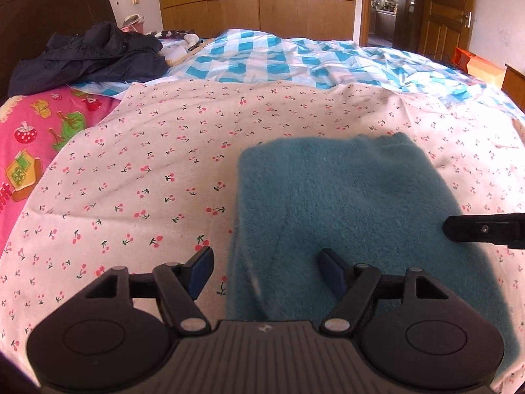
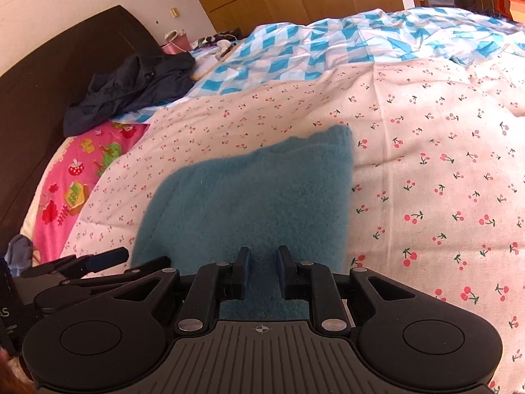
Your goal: Fold small clothes
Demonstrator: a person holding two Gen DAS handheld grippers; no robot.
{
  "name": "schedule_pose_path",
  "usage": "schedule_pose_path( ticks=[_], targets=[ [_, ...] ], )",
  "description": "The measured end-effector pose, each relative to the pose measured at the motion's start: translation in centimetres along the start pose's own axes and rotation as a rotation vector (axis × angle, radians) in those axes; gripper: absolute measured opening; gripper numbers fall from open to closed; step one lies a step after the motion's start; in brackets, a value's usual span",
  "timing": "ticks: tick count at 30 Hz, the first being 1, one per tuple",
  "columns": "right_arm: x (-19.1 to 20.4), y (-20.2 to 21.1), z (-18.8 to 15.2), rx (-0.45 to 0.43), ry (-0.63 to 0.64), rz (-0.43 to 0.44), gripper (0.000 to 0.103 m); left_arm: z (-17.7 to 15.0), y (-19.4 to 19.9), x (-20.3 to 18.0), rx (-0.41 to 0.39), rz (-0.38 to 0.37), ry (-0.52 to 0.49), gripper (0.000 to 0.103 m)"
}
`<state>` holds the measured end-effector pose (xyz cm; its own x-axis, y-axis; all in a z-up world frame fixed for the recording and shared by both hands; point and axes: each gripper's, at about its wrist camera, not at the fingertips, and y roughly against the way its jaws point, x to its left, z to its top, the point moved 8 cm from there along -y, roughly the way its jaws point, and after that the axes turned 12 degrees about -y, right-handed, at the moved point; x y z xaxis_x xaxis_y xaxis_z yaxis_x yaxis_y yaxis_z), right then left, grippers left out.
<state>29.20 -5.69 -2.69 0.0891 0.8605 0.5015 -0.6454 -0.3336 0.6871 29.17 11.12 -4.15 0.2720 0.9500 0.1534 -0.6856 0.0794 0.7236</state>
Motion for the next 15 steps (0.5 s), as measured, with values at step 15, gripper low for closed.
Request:
schedule_pose_path(
  ticks=[15],
  targets=[
    [-0.9,6.6,-7.6,0.036,0.05,0.028,0.023,-6.7,6.9,-1.1,0.054,-0.016,0.027,0.075]
  ],
)
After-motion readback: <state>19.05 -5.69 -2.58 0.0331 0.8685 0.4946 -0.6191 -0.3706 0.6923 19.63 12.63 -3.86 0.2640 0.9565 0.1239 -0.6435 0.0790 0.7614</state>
